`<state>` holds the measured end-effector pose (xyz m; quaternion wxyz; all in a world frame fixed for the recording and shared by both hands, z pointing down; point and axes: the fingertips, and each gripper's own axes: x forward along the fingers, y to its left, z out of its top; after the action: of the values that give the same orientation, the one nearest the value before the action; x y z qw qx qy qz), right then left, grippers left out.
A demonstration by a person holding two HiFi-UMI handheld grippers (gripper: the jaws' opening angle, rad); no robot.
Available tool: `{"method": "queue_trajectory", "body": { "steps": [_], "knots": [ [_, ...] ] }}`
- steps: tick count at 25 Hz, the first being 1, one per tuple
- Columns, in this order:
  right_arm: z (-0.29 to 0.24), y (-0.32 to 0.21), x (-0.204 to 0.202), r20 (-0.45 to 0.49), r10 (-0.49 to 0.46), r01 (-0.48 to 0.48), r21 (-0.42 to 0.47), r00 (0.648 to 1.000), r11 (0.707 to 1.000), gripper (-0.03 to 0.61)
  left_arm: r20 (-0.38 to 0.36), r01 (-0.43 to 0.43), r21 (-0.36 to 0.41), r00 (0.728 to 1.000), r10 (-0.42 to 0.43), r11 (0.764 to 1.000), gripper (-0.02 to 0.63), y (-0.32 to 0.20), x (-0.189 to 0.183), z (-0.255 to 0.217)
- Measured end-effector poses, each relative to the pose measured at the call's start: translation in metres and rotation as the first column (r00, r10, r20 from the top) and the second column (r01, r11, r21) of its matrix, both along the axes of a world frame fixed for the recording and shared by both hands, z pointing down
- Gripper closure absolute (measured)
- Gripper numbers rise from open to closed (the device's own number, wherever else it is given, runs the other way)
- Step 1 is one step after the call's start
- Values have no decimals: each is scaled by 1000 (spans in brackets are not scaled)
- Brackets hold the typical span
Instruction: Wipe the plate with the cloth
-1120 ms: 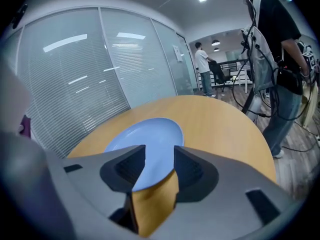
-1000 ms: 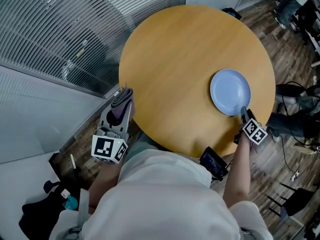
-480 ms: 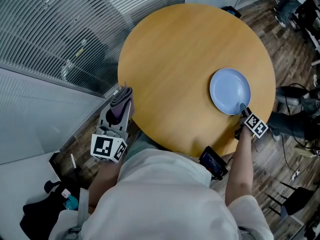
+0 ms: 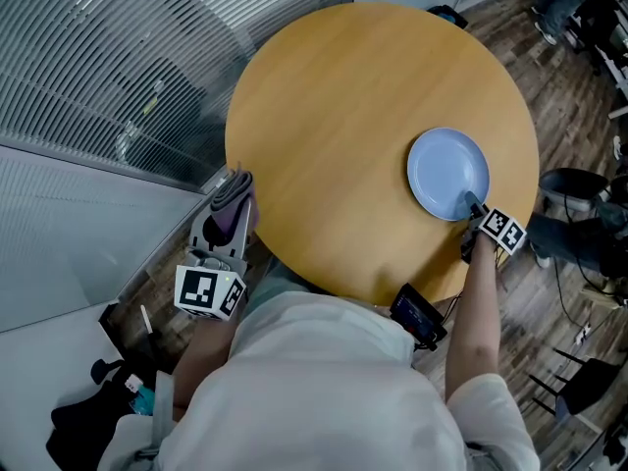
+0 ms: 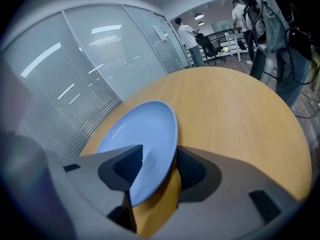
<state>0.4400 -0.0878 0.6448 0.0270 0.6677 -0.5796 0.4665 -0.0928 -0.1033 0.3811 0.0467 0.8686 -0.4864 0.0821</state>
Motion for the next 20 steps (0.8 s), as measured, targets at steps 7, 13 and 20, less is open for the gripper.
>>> {"method": "queue_trajectory", "body": {
  "steps": [7, 13, 20],
  "knots": [
    [2, 2, 9, 40, 45, -43, -40, 998, 998, 404, -1, -9, -4, 1000, 9, 1000, 529, -4, 3, -2],
    [9, 3, 14, -1, 45, -45, -92, 999, 995, 499, 0, -3, -5, 1000, 3, 1000, 529, -6, 1, 1],
    [4, 5, 18, 80, 113, -111, -24, 990, 994, 523, -16, 10, -2, 1000, -10, 1000, 529, -2, -3, 1]
  ]
}}
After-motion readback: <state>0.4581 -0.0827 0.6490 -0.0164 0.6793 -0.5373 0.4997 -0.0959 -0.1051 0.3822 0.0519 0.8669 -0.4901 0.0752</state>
